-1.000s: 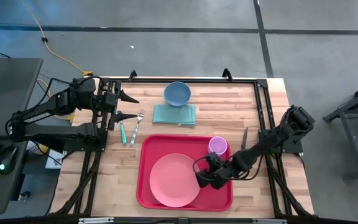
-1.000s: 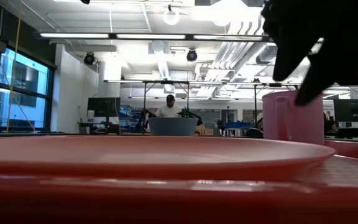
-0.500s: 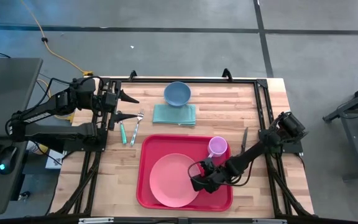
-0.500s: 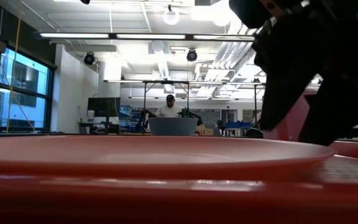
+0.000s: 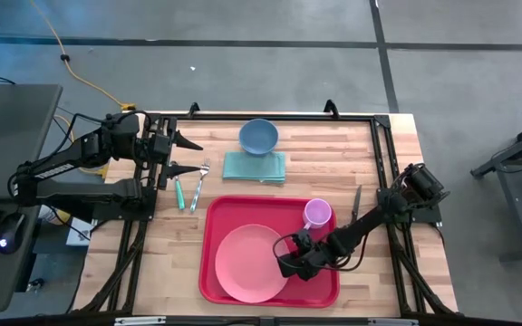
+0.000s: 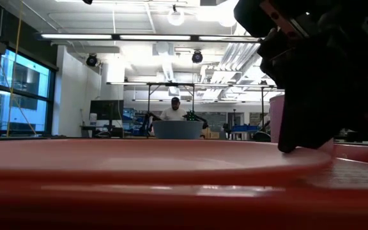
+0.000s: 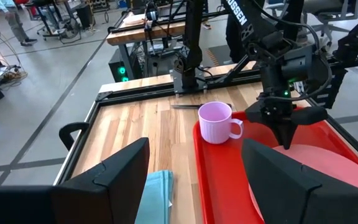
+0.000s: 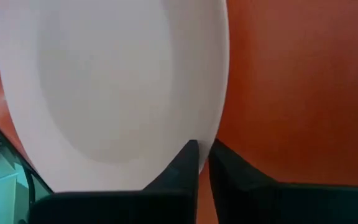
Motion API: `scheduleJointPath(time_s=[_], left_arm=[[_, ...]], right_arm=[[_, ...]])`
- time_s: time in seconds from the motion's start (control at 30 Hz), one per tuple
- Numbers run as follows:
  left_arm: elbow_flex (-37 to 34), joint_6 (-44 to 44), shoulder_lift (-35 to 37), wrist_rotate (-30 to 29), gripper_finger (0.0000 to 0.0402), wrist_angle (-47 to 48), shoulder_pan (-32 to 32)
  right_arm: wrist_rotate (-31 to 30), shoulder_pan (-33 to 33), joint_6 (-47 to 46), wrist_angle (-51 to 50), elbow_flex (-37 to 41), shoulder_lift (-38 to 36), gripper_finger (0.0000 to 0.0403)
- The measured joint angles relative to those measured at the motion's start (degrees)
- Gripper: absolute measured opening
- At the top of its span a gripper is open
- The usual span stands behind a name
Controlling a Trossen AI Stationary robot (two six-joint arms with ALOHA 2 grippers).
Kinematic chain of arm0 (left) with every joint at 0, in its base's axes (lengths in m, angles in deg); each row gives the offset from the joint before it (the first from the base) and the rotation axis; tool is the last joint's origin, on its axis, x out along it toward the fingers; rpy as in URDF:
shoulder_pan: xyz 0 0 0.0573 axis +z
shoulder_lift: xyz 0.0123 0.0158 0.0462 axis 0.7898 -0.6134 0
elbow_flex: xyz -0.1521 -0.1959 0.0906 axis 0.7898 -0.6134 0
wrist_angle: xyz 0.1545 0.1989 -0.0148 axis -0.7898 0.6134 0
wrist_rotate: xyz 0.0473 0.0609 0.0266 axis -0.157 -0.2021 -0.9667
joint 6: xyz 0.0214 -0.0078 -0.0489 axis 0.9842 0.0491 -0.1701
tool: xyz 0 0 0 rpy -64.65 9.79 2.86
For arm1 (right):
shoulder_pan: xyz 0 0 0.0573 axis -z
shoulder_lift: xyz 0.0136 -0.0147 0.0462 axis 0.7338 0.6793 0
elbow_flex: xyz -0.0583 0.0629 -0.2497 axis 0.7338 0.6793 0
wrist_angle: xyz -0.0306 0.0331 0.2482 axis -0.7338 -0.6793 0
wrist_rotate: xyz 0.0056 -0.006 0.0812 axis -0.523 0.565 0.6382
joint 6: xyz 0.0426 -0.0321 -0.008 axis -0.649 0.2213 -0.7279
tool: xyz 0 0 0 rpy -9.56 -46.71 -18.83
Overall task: Set up tray
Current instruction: Adjust the pink plate
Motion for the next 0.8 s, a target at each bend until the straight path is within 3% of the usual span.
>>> scheduleJointPath(time_s=[0.3,0.8], left_arm=[[0.0,-0.4,0.0,0.0,0.0287,0.0,0.0],[0.0,-0.6,0.0,0.5,0.0287,0.0,0.0]], right_arm=[[0.2,-0.2,-1.1,-1.6,0.0,-0.6,0.0002],[3.2,-1.4,-3.4,-17.8,0.0,-7.5,0.0000]])
